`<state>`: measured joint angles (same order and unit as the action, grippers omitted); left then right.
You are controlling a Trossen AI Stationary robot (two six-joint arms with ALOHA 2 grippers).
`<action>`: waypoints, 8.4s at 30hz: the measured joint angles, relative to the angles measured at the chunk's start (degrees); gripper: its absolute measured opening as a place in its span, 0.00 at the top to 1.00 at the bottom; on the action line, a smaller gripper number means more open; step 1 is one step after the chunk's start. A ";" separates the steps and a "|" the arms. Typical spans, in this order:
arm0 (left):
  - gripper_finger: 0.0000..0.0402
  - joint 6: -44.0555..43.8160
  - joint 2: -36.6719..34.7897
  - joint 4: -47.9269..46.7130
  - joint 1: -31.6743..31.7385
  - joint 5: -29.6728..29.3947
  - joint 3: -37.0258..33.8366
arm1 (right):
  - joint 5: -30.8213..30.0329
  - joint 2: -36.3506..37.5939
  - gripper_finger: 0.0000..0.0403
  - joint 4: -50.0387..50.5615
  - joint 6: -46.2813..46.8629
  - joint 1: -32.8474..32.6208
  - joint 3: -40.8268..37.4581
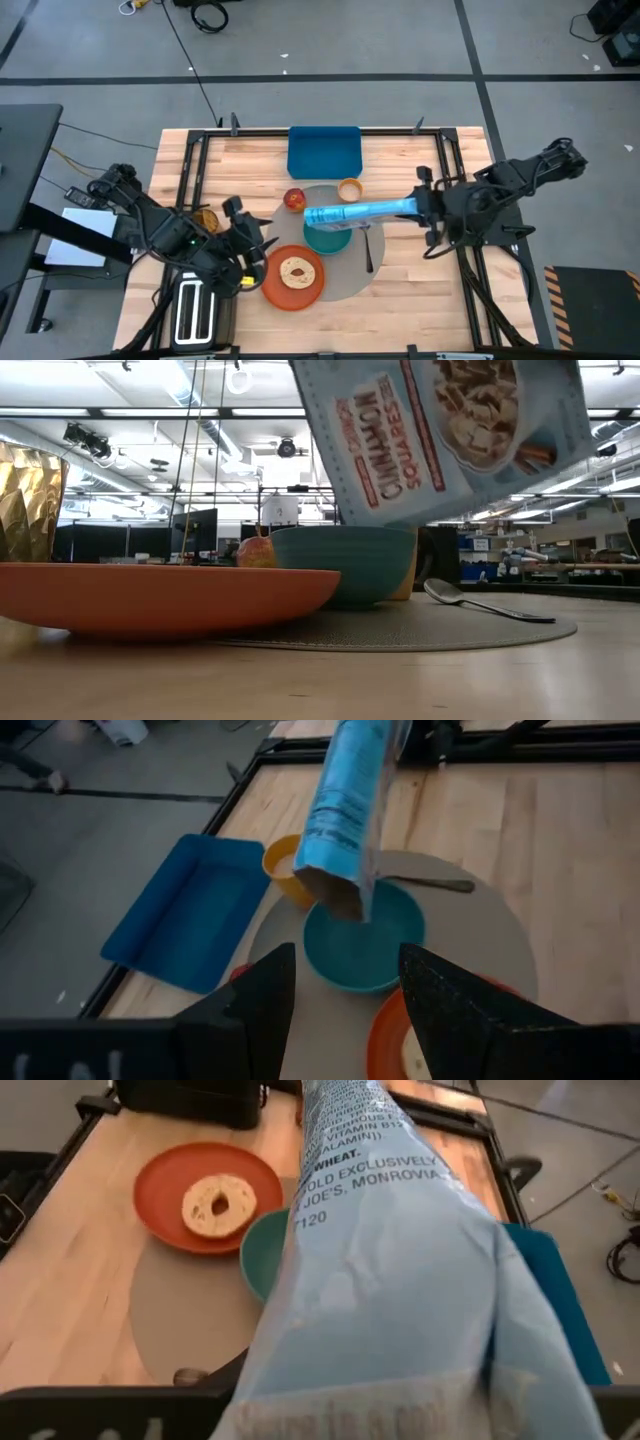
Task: Arrange a breakfast setting
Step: Pour the cereal into the green bowl
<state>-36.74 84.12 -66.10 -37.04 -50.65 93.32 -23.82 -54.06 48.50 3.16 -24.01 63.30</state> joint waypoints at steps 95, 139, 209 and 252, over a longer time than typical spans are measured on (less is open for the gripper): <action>0.53 2.94 5.20 -2.75 8.85 1.03 -0.04 | 9.29 -25.31 0.67 16.57 -0.57 7.22 29.75; 0.53 3.02 5.16 -3.15 8.85 2.93 -0.02 | 5.39 -24.25 0.67 19.62 3.54 3.69 30.23; 0.53 1.47 3.96 -3.15 4.00 4.02 0.02 | 3.89 -20.20 0.67 21.15 4.39 2.76 30.23; 0.53 7.42 3.98 5.52 -0.63 0.07 0.00 | 8.61 30.48 0.67 -20.64 -2.51 2.82 -25.85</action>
<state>-29.32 88.09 -60.58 -37.67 -50.59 93.32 -15.20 -23.58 27.87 0.65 -21.19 37.46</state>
